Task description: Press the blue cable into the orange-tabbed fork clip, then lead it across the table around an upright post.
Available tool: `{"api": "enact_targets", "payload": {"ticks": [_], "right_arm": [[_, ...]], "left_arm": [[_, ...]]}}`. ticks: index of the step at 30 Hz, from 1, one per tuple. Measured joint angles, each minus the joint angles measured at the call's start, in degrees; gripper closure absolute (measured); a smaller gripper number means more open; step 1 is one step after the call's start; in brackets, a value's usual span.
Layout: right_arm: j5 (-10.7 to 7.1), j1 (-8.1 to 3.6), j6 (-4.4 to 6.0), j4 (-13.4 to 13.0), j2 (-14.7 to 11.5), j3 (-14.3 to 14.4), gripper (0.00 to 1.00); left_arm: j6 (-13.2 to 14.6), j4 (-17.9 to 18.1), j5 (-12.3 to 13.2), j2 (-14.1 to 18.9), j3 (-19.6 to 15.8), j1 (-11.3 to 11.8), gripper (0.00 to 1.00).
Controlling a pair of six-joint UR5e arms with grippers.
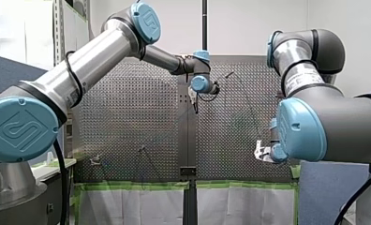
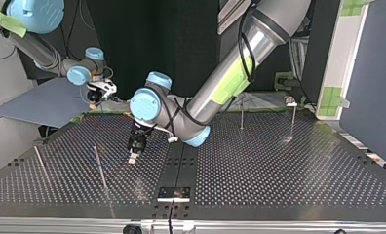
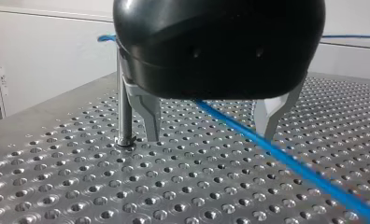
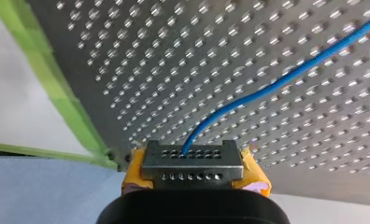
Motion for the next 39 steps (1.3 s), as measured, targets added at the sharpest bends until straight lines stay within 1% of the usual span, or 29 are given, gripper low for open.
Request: {"api": "enact_targets", "payload": {"ticks": [8,15,23,27,33,39], "right_arm": [[-0.05,-1.65,0.19,-2.64,4.13,-0.08,1.00],[0.04,-2.54,0.31,-3.43,7.08,-0.18,1.00],[0.08,-3.32,0.38,-3.88,8.70,-0.51,1.00],[0.24,-3.74,0.47,-3.99,9.88,-1.07,1.00],[0.41,-4.42,0.75,-4.47,10.55,-2.09,1.00],[0.41,-4.76,0.84,-4.48,11.54,-3.25,1.00]], "left_arm": [[0.00,0.00,0.05,0.01,0.12,0.00,0.00],[0.00,-0.04,0.06,0.03,0.13,0.06,0.00],[0.00,-0.17,0.06,0.00,0.14,0.15,0.00],[0.00,-0.18,0.06,0.02,0.14,0.16,0.00],[0.00,-0.21,0.06,0.02,0.16,0.18,0.00],[0.00,-0.26,0.06,0.02,0.21,0.14,0.00]]}}
